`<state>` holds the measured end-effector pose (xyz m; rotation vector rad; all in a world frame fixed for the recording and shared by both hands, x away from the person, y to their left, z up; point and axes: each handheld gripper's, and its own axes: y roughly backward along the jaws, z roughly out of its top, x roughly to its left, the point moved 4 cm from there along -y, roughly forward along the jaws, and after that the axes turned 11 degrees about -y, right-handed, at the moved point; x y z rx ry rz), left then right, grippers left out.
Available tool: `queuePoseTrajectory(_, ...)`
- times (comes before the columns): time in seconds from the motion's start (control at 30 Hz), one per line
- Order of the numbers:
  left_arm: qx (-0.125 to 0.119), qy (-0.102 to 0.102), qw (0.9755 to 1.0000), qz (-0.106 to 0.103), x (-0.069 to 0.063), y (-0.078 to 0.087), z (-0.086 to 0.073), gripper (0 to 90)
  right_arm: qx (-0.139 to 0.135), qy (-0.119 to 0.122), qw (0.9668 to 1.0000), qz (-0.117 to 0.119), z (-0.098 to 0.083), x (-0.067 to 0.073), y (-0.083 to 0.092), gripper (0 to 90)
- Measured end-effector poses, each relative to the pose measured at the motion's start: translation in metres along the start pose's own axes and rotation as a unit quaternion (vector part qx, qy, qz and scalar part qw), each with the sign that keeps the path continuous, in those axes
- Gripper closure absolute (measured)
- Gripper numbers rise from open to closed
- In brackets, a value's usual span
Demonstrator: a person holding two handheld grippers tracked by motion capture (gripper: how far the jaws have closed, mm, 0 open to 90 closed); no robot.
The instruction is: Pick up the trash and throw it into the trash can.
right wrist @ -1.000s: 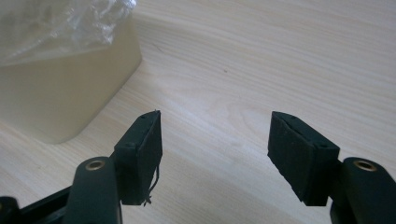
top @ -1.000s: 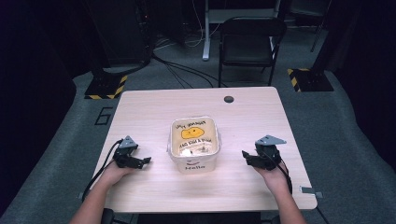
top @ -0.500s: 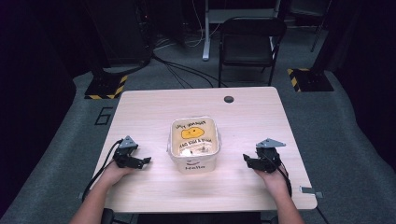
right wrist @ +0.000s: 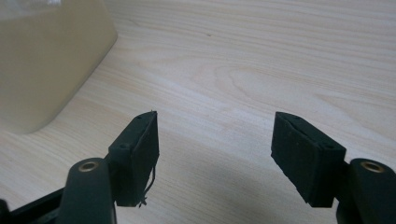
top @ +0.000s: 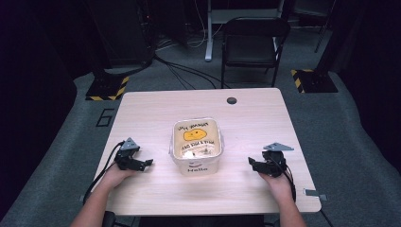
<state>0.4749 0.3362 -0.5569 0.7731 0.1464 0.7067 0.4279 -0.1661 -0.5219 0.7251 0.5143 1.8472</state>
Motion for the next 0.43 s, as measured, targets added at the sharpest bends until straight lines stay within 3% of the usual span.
queuePoseTrajectory(0.13, 0.000, 0.000, 1.0000, 0.000, 0.000, 0.000, 0.000, 7.4, 0.007, 0.041, 0.9989, -0.021, -0.002, 0.001, -0.006, 30.2)
queuePoseTrajectory(0.27, 0.000, 0.000, 1.0000, 0.000, 0.000, 0.000, 0.000, 7.4, 0.021, 0.050, 0.9981, -0.027, -0.004, 0.001, -0.012, 29.2)
queuePoseTrajectory(0.43, 0.000, 0.000, 1.0000, 0.000, 0.000, 0.000, 0.000, 7.4, 0.030, 0.038, 0.9984, -0.030, -0.006, -0.003, -0.015, 27.4)
